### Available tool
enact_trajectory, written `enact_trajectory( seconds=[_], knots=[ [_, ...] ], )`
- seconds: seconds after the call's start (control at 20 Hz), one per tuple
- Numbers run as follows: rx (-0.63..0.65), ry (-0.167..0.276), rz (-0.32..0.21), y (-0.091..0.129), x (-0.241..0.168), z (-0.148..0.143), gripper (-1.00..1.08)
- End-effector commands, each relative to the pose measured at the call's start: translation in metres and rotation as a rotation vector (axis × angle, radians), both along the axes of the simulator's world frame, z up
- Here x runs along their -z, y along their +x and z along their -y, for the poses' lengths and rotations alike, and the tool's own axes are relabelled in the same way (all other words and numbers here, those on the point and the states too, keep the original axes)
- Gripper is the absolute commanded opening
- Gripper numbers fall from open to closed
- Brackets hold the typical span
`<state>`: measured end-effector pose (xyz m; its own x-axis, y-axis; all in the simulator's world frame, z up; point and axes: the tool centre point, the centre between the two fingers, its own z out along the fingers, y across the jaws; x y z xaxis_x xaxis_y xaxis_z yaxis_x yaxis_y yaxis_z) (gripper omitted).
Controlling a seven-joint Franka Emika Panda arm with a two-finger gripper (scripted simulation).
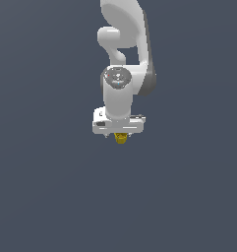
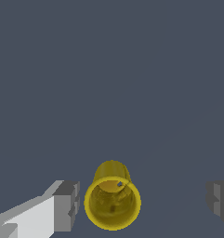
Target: Pick up the object and move it to a goal position.
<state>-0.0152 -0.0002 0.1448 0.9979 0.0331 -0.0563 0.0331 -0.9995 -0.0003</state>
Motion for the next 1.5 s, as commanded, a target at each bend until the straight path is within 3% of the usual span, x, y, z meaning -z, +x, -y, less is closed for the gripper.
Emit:
enact_trajectory(
  seconds=[0.0,0.45,0.85,1.45],
  knots=[
    [0.000,0.000,0.000,0.000,0.000,0.000,1.00],
    [-0.021,-0.021,-0.005,-0.004,0.003,0.018,1.00],
    [-0.037,-0.018,-0.001,-0.007,0.007,0.015,1.00],
    [-0.180,0.001,0.037,-0.043,0.036,-0.007,1.00]
  ],
)
